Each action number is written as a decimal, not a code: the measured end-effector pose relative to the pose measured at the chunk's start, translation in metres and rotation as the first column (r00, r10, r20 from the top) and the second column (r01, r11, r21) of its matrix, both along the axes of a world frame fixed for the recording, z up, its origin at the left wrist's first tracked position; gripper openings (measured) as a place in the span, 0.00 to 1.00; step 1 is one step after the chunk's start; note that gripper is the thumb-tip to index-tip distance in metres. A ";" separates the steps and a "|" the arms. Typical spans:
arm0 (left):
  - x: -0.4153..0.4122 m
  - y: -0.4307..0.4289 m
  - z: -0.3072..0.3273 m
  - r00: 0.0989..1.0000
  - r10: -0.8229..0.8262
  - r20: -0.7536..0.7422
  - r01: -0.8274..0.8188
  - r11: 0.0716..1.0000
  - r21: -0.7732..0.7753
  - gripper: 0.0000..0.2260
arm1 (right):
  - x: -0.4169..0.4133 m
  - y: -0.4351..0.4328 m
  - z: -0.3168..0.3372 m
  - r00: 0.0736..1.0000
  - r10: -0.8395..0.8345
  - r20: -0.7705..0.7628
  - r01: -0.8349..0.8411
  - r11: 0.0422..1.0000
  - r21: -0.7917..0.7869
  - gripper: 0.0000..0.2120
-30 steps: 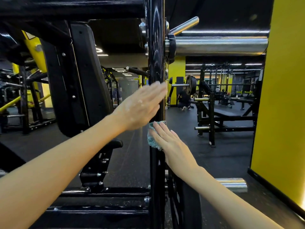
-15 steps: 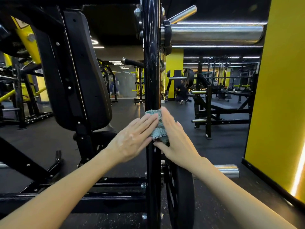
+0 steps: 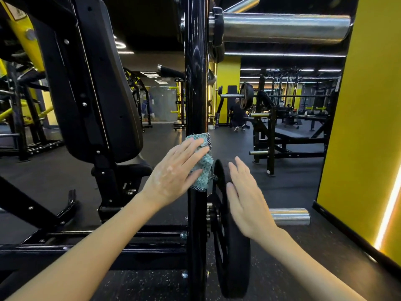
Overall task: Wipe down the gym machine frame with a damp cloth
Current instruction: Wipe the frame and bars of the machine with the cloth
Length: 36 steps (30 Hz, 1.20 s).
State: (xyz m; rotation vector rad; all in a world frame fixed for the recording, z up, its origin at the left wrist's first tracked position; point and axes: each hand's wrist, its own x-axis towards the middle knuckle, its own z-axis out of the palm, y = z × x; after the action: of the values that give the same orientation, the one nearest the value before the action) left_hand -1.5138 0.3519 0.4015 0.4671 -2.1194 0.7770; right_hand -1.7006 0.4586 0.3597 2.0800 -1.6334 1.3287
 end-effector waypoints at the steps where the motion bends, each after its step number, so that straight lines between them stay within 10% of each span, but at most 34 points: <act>1: -0.001 0.000 -0.002 1.000 0.002 -0.013 -0.002 1.000 -0.018 0.22 | -0.009 -0.002 0.000 0.999 -0.038 -0.002 0.038 0.999 -0.024 0.26; 9: -0.008 -0.010 -0.043 0.995 0.044 0.091 -0.037 0.996 -0.084 0.21 | -0.075 -0.043 -0.042 0.885 -0.401 -0.238 0.435 0.894 0.110 0.28; 24: 0.004 -0.011 -0.116 0.985 0.022 0.172 -0.017 0.999 -0.031 0.17 | -0.085 -0.068 -0.092 0.804 -0.443 -0.398 0.545 0.816 0.194 0.29; 36: 0.007 -0.014 -0.055 0.982 0.080 0.170 -0.055 0.988 -0.147 0.18 | -0.086 -0.072 -0.096 0.806 -0.460 -0.373 0.533 0.838 0.118 0.28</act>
State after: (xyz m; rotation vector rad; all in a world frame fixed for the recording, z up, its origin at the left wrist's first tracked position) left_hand -1.5070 0.3376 0.3467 0.4087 -2.2000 1.0340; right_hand -1.7871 0.3869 0.2640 1.6629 -2.0374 0.6124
